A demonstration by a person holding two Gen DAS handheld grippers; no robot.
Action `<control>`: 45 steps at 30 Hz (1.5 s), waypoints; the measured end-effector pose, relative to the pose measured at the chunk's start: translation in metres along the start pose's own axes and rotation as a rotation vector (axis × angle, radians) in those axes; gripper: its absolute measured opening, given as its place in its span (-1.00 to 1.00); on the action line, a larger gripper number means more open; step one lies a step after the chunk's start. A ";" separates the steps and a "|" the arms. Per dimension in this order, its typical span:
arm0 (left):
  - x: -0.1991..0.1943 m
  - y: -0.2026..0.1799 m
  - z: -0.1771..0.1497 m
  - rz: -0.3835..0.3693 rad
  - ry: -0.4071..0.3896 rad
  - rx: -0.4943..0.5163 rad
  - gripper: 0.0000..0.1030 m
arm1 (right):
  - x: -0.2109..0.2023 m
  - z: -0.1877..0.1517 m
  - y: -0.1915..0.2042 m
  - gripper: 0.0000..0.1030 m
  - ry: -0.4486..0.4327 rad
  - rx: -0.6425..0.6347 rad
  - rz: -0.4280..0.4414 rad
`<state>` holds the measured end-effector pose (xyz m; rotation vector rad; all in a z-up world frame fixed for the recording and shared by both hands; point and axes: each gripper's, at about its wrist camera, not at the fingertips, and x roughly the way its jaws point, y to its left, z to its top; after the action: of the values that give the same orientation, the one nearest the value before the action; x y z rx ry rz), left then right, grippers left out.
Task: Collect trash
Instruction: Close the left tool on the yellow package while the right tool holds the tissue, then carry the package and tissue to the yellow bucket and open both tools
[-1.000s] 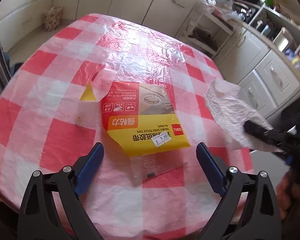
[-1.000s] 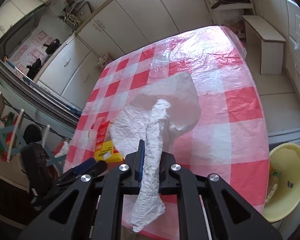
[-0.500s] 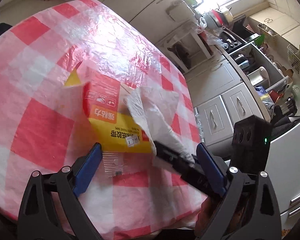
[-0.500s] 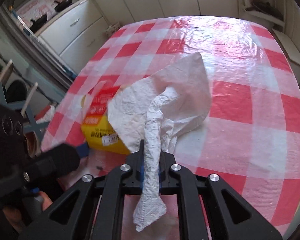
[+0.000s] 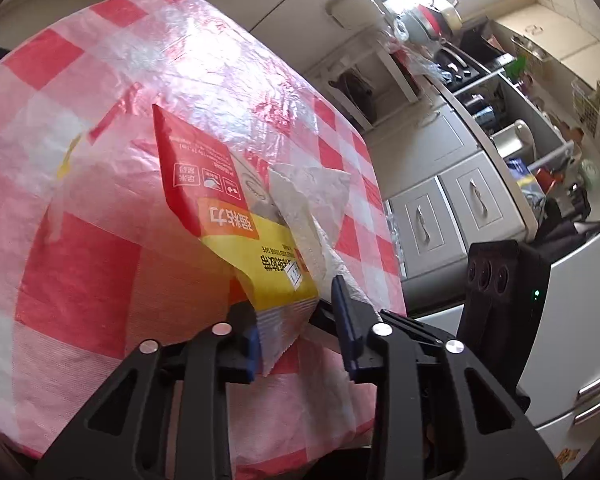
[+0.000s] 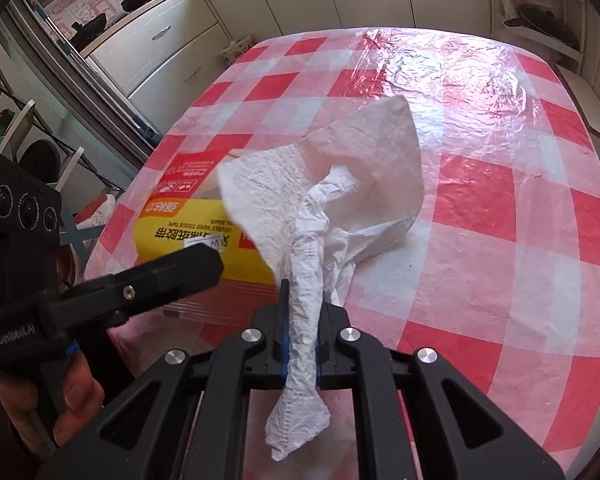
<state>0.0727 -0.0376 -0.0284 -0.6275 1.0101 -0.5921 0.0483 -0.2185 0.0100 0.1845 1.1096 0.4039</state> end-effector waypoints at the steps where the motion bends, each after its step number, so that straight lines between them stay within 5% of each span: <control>1: -0.001 -0.003 0.000 0.009 -0.006 0.018 -0.58 | 0.000 0.000 0.001 -0.81 0.000 -0.003 -0.001; 8: -0.008 0.002 0.003 0.096 -0.037 0.024 -0.93 | 0.000 0.000 0.000 -0.81 0.002 -0.007 0.003; 22: -0.038 -0.011 0.005 0.177 -0.122 0.122 -0.96 | -0.029 0.005 -0.013 -0.81 -0.080 0.016 -0.041; 39: -0.062 -0.077 -0.026 0.092 -0.134 0.322 -0.96 | -0.098 -0.018 -0.055 -0.81 -0.198 0.128 -0.139; 45: -0.057 -0.104 -0.037 0.037 -0.108 0.364 -0.96 | -0.139 -0.031 -0.090 -0.81 -0.229 0.169 -0.238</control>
<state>-0.0003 -0.0753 0.0649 -0.3146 0.7856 -0.6821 -0.0128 -0.3588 0.0807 0.2378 0.9265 0.0731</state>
